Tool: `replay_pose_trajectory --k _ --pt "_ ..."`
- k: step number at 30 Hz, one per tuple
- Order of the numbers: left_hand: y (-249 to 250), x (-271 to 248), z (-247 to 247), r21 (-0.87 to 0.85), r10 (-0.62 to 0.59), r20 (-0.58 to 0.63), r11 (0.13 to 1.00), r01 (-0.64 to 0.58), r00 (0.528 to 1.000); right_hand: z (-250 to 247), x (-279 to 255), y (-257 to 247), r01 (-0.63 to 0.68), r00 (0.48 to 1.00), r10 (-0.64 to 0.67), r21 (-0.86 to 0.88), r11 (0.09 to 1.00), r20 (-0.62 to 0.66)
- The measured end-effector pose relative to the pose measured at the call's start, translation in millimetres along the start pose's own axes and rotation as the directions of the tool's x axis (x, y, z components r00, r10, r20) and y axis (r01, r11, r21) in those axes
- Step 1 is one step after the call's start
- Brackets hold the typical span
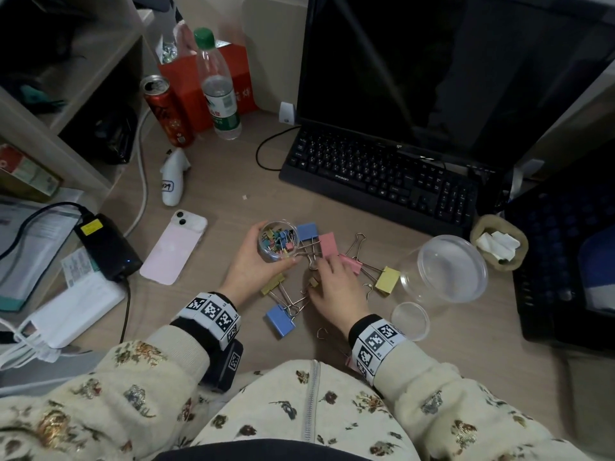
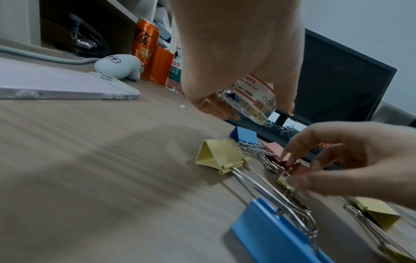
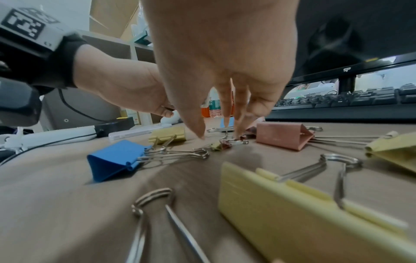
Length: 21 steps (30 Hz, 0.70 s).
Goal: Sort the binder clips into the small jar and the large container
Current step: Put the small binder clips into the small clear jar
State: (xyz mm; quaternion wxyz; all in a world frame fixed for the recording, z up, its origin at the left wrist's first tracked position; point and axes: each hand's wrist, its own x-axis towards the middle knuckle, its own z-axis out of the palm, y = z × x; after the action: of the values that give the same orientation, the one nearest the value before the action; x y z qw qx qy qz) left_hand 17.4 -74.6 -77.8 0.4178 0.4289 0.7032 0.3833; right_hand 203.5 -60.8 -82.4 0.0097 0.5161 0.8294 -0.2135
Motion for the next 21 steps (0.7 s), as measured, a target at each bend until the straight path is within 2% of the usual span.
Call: replay_pose_trajectory --k 4,13,21 --pt "-2 0 5 0.006 0.001 0.020 1.000 -0.001 1.000 2 3 2 -0.007 0.998 0.010 -0.050 0.999 0.060" --pt "-1 0 7 0.026 -0.017 0.049 1.000 0.016 0.999 -2 10 8 -0.123 0.980 0.110 0.066 0.990 0.166" --pt "0 2 9 0.032 -0.013 0.061 0.999 0.011 0.998 -9 13 17 -0.175 0.966 0.140 0.151 0.973 0.215"
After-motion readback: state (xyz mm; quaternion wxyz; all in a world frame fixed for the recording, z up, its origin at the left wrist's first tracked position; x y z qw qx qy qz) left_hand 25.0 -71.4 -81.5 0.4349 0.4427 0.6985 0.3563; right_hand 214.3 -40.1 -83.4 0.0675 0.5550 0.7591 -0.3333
